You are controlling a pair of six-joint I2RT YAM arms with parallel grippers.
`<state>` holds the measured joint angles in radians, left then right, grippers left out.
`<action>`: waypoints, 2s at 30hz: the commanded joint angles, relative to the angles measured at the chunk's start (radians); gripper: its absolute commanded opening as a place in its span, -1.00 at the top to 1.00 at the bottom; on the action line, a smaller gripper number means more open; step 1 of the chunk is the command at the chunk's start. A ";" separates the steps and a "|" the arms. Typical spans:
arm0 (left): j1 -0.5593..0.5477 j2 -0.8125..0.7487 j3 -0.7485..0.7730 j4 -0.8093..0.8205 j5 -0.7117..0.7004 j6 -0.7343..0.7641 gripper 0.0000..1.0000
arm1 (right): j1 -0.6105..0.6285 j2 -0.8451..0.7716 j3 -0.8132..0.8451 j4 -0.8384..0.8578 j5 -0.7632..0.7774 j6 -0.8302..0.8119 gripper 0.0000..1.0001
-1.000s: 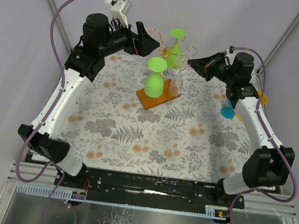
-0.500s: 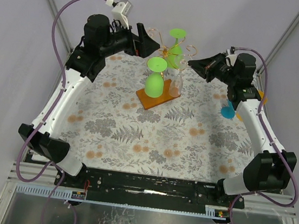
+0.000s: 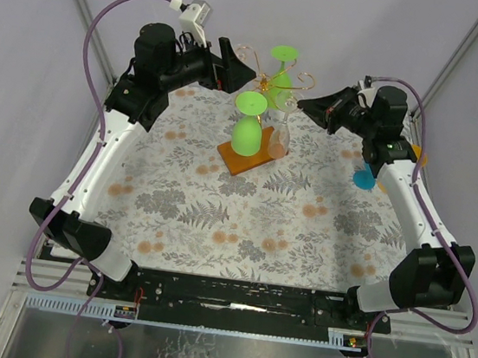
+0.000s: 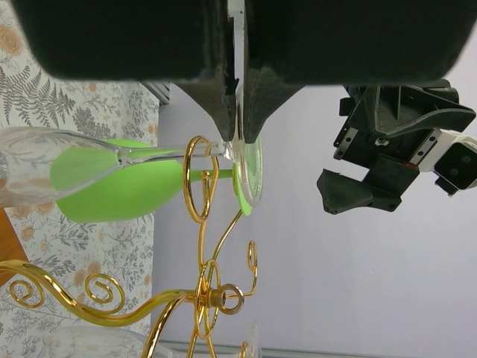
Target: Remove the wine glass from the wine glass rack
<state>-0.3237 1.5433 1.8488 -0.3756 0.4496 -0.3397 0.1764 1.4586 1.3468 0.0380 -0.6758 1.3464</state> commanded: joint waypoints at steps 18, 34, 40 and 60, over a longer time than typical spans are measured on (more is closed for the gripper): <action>0.009 -0.036 -0.015 0.063 0.014 0.012 -0.99 | 0.047 0.056 0.096 0.068 0.007 -0.024 1.00; 0.009 -0.039 -0.012 0.060 0.016 0.025 -0.99 | 0.049 0.115 0.193 0.042 0.090 -0.048 1.00; 0.009 -0.036 -0.011 0.060 0.015 0.027 -0.99 | 0.048 0.132 0.217 0.017 0.119 -0.062 1.00; 0.009 -0.025 -0.001 0.060 0.026 0.017 -0.99 | -0.043 0.064 0.198 -0.065 0.134 -0.105 1.00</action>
<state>-0.3237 1.5326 1.8393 -0.3752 0.4519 -0.3267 0.1638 1.5978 1.5223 -0.0593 -0.5388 1.2587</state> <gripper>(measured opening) 0.995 0.029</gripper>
